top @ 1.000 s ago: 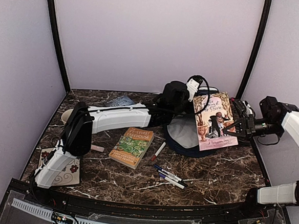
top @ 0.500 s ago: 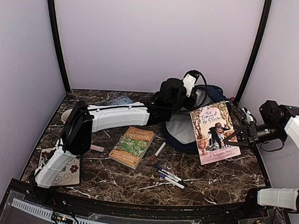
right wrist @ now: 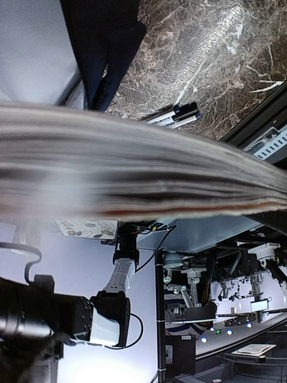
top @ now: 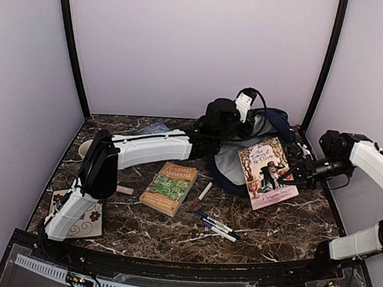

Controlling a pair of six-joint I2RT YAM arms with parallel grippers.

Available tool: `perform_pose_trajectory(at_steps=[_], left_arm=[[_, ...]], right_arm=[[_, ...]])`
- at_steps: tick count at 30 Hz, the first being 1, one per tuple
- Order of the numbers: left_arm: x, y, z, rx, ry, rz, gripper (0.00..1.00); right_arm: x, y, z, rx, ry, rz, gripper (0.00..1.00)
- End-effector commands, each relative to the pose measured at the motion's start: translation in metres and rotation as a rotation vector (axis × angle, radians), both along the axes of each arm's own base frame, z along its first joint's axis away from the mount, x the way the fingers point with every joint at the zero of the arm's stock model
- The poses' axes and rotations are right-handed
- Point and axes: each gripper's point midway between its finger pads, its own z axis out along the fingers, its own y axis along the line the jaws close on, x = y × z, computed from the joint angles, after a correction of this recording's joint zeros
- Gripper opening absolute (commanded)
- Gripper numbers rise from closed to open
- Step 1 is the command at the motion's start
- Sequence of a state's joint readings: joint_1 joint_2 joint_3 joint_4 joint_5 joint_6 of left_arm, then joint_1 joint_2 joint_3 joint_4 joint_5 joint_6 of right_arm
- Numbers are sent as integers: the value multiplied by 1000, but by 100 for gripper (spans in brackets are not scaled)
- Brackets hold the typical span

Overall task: Pack the student bag
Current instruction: Place the book in the largest pocket of the bag.

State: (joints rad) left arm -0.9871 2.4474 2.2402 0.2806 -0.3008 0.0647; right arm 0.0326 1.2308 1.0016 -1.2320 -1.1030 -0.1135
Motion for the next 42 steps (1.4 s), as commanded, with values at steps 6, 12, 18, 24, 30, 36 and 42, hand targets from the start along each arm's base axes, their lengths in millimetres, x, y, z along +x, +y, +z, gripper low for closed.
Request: perform_pose_trajectory(at_steps=[6,12,18,24,30,36,42], left_arm=[[-70,-12,134,-253,-141,-77,0],[-99,-27,128,-223,-121,-107,0],[-107,-26,121,-213,-107,-110,0],[-110,-28,120,-204,-112,-132,0],[-112,-32,110,-172,-103,-152,0],[-115,-36,103,-152,-87,-183,0],[-112,-32,97,-121,-85,-153,0]], right_arm=[[44,12,-16,50,6,12,0],[70,7,-45,18,39,27,0],[94,-3,-69,-30,56,9,0],[119,-10,-101,-39,17,-14,0],[163,-25,-121,-47,-64,-111,0],[203,-29,-137,-46,-93,-159,4],[204,-34,-147,-52,-17,-130,47]])
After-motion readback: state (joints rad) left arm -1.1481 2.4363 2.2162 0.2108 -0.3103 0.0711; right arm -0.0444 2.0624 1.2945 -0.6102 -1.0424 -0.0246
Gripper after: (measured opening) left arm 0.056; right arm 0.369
